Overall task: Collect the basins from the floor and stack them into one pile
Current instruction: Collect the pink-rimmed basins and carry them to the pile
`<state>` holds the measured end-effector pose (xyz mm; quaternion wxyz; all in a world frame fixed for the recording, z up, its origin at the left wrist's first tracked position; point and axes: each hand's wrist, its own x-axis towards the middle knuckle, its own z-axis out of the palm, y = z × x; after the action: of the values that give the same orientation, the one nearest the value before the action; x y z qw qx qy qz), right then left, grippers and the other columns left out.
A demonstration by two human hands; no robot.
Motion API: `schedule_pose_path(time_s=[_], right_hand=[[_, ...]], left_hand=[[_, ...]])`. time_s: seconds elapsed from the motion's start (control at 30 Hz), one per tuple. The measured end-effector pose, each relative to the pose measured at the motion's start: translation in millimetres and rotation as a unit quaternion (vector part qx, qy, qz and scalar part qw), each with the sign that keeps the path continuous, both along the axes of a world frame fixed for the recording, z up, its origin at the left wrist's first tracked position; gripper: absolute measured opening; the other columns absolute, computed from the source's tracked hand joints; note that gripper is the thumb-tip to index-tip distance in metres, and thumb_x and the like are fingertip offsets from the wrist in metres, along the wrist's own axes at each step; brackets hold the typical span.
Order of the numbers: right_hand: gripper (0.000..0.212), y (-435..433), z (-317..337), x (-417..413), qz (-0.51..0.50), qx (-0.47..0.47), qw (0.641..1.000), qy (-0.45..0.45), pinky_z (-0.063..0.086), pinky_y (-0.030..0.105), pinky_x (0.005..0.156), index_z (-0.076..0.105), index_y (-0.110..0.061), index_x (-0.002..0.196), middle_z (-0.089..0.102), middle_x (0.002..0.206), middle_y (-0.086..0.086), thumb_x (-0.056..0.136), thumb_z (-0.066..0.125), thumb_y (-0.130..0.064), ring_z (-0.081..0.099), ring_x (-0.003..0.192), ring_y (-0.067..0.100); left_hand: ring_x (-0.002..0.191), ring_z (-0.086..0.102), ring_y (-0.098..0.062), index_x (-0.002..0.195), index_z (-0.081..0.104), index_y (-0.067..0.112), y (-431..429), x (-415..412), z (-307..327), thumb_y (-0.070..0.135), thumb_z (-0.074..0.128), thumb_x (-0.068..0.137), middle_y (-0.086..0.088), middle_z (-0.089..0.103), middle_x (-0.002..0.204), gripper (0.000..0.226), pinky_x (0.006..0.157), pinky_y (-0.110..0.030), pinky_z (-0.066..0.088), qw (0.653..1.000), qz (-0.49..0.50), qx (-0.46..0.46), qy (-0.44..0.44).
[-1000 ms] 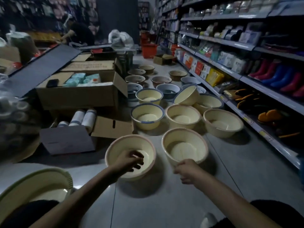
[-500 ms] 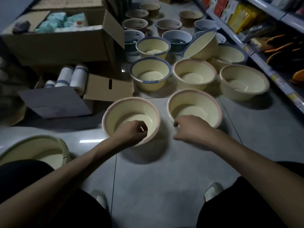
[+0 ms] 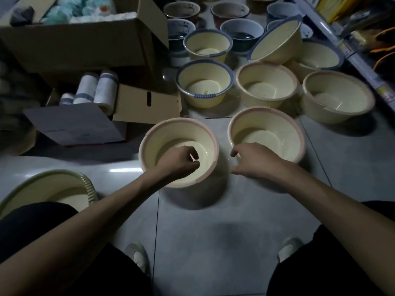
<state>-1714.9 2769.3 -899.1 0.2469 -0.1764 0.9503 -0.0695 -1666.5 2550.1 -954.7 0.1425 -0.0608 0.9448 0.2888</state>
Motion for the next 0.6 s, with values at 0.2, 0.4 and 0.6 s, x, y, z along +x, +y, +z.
schedule_pose_path(time_s=[0.2,0.4,0.6], right_hand=[[0.036,-27.3,-22.7,-22.0,-0.045,-0.062,0.995,-0.057,0.052,0.036,0.084,0.068,-0.010,0.117,0.069,0.117,0.009,0.086,0.075,-0.028,0.063,0.099,0.026],[0.026,-52.3,-81.1,-24.5,-0.150,-0.070,0.971,-0.171,0.045,0.033,0.078,0.063,-0.013,0.113,0.057,0.104,0.009,0.091,0.071,-0.023,0.054,0.093,0.025],[0.046,-72.5,-164.2,-6.5,-0.365,-0.159,0.872,-0.283,0.055,0.044,0.082,0.056,-0.004,0.121,0.057,0.111,0.013,0.086,0.079,-0.022,0.061,0.107,0.035]], left_hand=[[0.100,0.064,-0.018,0.120,0.065,0.023,-29.4,6.5,-16.7,0.037,0.066,0.091,0.004,0.065,0.113,0.032,0.079,-0.031,0.048,0.999,0.039,-0.021,-0.027],[0.094,0.066,-0.022,0.123,0.061,0.025,-74.8,27.0,-39.1,0.043,0.063,0.088,0.001,0.068,0.112,0.039,0.085,-0.039,0.059,0.988,0.121,-0.062,-0.079],[0.091,0.064,-0.024,0.119,0.056,0.018,-79.2,34.2,-84.9,0.032,0.062,0.090,-0.003,0.064,0.100,0.033,0.084,-0.038,0.058,0.977,0.153,-0.041,-0.140]])
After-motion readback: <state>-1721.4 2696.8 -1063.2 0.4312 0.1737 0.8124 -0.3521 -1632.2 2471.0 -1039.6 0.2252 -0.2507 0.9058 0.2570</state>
